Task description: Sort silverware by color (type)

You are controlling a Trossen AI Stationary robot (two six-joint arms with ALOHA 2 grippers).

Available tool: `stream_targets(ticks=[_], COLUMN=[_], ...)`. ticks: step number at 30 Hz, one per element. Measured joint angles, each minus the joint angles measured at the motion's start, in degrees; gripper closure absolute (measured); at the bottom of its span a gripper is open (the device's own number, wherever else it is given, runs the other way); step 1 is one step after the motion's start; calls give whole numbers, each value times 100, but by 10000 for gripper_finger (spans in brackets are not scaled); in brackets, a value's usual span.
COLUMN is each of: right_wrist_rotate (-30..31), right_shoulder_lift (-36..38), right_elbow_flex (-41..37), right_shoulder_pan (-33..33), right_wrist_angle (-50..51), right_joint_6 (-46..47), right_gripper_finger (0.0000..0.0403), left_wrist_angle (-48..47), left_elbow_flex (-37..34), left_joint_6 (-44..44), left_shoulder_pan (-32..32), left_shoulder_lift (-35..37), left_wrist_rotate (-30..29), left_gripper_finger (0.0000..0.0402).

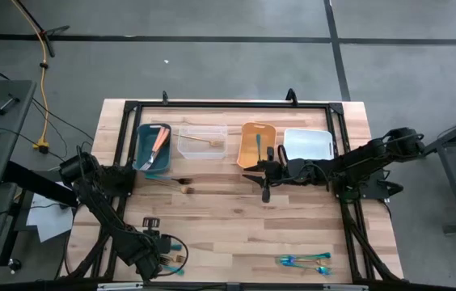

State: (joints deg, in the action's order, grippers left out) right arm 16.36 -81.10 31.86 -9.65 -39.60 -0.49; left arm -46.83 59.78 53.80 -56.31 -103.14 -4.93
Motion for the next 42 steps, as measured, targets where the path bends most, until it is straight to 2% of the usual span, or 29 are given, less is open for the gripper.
stream_targets(ticks=[9, 15, 21, 28, 31, 36, 40, 42], right_wrist_rotate=[0, 0, 0, 0, 0, 0, 2, 0], right_shoulder_lift=[0, 1, 2, 2, 2, 2, 4, 4], right_elbow_flex=[0, 0, 0, 0, 0, 0, 2, 2], right_shoulder_pan=[2, 1, 1, 0, 2, 2, 2, 2], right_wrist_angle=[-4, -3, -4, -4, -6, -10, -19, -15], right_joint_6=[0, 44, 44, 44, 44, 44, 44, 46], right_gripper_finger=[320, 320, 320, 320, 320, 320, 320, 320], left_wrist_angle=[-25, -9, -31, -252, -651, -591, -15, 580], left_elbow_flex=[0, 9, 10, -8, -73, -37, -33, -156], left_joint_6=[31, 14, -255, -822, -1022, -1519, -2367, -2943], left_shoulder_pan=[7, 88, 301, 623, 829, 1209, 1659, 1894], left_shoulder_lift=[-34, -205, -227, -92, 153, 919, 1628, 1950], left_wrist_rotate=[-4, 241, 424, 456, -291, -1492, -2851, -3303], left_gripper_finger=[278, 321, 388, 393, 396, 396, 397, 397])
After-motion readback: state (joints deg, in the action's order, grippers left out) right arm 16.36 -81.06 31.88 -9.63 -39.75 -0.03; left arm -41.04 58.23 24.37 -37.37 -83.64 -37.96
